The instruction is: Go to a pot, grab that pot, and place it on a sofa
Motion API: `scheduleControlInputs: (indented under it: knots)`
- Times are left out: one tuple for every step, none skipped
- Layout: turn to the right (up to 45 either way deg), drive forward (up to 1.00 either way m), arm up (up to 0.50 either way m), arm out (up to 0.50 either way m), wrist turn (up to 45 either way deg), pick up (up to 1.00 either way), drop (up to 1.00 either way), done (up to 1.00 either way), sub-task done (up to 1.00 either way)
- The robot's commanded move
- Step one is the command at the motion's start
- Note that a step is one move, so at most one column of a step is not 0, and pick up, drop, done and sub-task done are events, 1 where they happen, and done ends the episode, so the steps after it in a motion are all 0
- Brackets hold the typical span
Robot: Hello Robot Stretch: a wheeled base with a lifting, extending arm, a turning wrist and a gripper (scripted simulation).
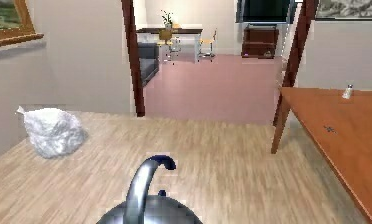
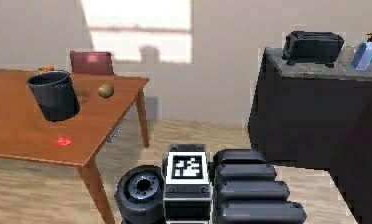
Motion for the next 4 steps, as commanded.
scheduleControlInputs:
  knots:
    - [0.0,1.0,0.0,0.0,0.0,0.0,0.0,0.0,0.0]
    - [0.0,1.0,0.0,0.0,0.0,0.0,0.0,0.0,0.0]
    - [6.0,0.0,0.0,0.0,0.0,0.0,0.0,0.0,0.0]
    - [0.0,0.75,0.0,0.0,0.0,0.0,0.0,0.0,0.0]
